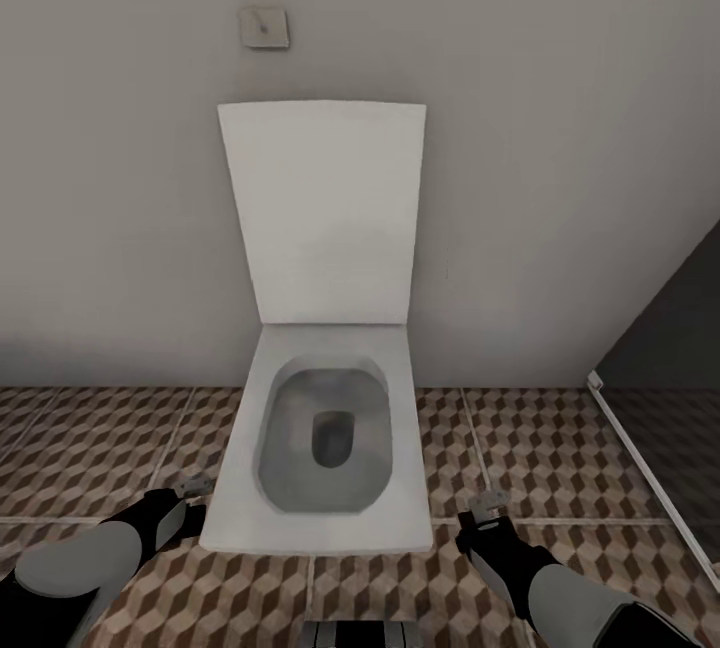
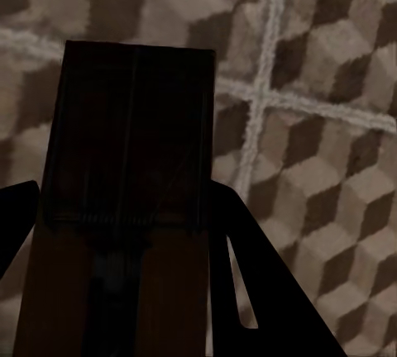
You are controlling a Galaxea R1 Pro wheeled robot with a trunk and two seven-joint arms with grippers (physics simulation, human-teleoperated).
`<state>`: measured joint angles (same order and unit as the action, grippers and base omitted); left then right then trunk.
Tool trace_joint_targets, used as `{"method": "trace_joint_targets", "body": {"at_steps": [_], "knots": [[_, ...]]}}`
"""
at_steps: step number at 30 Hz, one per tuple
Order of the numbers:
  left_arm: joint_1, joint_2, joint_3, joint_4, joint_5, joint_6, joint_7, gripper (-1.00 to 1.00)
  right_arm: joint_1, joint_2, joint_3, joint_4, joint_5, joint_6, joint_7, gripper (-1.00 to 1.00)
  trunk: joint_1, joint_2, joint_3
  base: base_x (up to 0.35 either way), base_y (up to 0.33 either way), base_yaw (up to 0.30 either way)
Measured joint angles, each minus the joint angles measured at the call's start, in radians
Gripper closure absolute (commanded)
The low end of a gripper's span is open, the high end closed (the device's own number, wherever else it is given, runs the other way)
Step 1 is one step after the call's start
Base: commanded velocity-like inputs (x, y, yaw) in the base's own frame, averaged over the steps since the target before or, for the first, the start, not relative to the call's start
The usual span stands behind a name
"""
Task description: Take the four mousetraps from the cabinet in the bathroom and place them on the bathroom floor. Make sure all four end up on the same floor surface, and ensure that at least two of them are either under or directly next to the same bathroom sink.
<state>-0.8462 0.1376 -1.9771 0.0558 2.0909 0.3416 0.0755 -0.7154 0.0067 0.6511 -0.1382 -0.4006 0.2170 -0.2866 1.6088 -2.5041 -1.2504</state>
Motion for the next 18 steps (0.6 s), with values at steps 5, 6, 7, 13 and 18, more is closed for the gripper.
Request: {"method": "trace_joint_targets", "body": {"at_steps": [5, 6, 7, 13, 18], "knots": [[0.000, 0.001, 0.000, 0.000, 0.000, -0.013, -0.001, 1.00, -0.001, -0.002, -0.004, 0.000, -0.002, 0.005, -0.001, 1.00, 0.002, -0.001, -0.019, 0.000, 0.000, 0.000], [0.000, 0.002, 0.000, 0.000, 0.000, -0.018, -0.001, 1.00, -0.001, -0.001, -0.004, -0.001, -0.002, 0.005, -0.002, 1.00, 0.003, -0.001, -0.023, 0.000, 0.000, 0.000], [0.000, 0.002, 0.000, 0.000, 0.000, -0.023, -0.001, 1.00, -0.001, 0.000, -0.004, -0.001, -0.002, 0.005, -0.002, 1.00, 0.003, -0.002, -0.027, 0.000, 0.000, 0.000], [0.000, 0.001, 0.000, 0.000, 0.000, -0.031, -0.001, 1.00, -0.001, 0.004, -0.005, -0.001, 0.000, 0.003, -0.001, 1.00, 0.006, -0.003, -0.050, 0.000, 0.000, 0.000], [0.000, 0.001, 0.000, 0.000, 0.000, -0.035, 0.000, 1.00, -0.001, 0.006, -0.004, -0.001, 0.003, -0.008, 0.000, 1.00, 0.008, -0.004, -0.070, 0.000, 0.000, 0.000]]}}
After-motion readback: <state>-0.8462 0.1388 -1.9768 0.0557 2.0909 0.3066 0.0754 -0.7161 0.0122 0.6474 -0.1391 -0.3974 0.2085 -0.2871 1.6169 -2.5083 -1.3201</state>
